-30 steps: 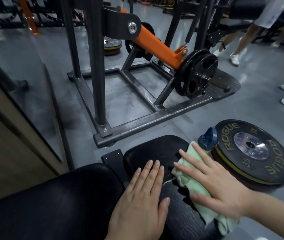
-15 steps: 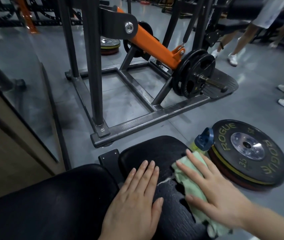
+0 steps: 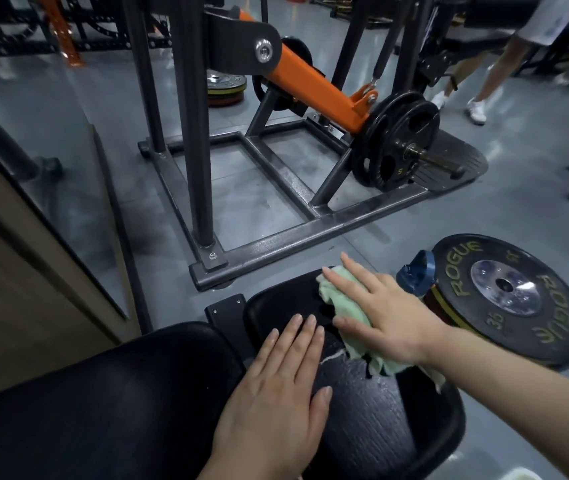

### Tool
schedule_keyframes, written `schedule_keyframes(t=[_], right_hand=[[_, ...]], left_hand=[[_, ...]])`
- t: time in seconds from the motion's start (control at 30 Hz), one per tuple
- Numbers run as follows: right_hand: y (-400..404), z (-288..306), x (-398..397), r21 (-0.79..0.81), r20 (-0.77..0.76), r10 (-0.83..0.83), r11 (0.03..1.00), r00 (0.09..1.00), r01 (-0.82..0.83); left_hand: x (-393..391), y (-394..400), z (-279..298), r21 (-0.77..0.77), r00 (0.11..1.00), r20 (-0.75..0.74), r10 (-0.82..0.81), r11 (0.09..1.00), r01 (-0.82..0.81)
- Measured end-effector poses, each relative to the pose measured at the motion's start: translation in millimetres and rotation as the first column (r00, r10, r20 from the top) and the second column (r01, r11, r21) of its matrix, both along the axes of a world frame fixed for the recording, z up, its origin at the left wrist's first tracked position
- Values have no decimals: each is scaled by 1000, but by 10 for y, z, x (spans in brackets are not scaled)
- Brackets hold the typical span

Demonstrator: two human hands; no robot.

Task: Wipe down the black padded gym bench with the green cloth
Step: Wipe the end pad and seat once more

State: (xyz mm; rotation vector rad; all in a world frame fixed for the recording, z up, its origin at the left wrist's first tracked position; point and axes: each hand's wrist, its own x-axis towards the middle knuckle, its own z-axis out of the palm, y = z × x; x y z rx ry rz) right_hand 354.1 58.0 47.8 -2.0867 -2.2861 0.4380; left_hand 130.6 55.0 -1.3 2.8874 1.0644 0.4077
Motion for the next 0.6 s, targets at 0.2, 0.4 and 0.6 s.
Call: schedule_keyframes(t=[0.2,0.4,0.6], right_hand=[[-760,-51,26,-37,-81,-150,988,985,148],[-218,-67,0,-44,-24,-208,977,978,207],[209,-116,55,-50,-161,-242,970,957,237]], left_hand=[[6,6,11,-21,1000,23,8,1000,-8],[4,-10,37,-37,999,-27,23,999,-24],[12,-13,40,-21,1000,-30,8,1000,-9]])
